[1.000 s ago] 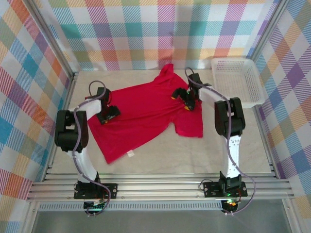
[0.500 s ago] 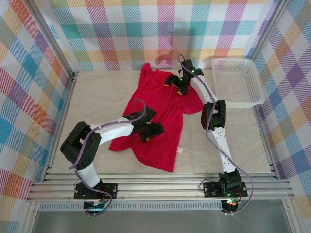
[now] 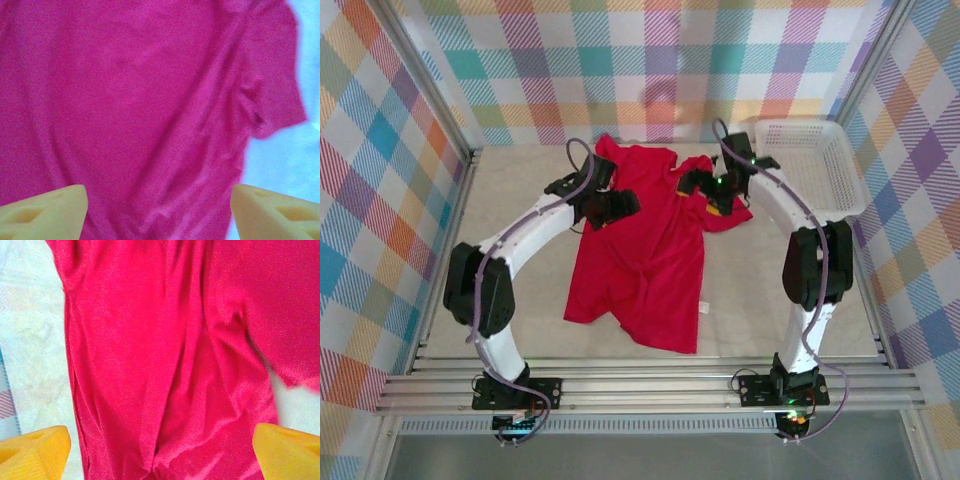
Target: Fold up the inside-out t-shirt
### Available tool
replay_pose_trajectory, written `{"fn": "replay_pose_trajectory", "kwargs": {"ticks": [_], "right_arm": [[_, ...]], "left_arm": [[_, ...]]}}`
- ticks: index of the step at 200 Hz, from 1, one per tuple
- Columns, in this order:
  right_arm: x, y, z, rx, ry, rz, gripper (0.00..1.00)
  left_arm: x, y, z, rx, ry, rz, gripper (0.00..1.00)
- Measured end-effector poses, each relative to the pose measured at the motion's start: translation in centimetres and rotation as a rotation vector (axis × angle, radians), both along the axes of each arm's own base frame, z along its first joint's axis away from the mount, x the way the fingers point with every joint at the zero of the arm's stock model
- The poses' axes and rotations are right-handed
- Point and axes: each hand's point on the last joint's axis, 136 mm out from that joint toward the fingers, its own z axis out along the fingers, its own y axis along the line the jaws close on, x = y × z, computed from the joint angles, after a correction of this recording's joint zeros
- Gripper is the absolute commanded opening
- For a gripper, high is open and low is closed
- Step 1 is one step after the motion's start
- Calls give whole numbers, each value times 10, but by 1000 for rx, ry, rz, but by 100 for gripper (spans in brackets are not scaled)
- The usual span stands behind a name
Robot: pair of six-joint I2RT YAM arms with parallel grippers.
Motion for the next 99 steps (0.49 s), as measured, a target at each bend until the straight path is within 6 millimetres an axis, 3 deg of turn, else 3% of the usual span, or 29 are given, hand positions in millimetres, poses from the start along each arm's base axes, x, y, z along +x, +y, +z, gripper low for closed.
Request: {"fn": "replay_pose_trajectory", "kwargs": {"ticks": [19, 32, 46, 74, 99], "right_arm": [[-32, 6, -40, 26, 112, -13, 94], [-55, 14, -61, 30, 177, -3, 94], [-70, 26, -71, 38, 207, 16, 94], [-80, 44, -79, 70, 208, 39, 94], [-86, 29, -96, 57, 237, 1, 95]], "left_arm": [[9, 21, -42, 42, 86, 30, 74], [5, 34, -65, 63, 138, 50, 74], [-7, 46, -84, 80, 188, 66, 74], [-41, 56, -120, 82, 267, 72, 74], [-57, 65, -114, 75, 230, 83, 74]]}}
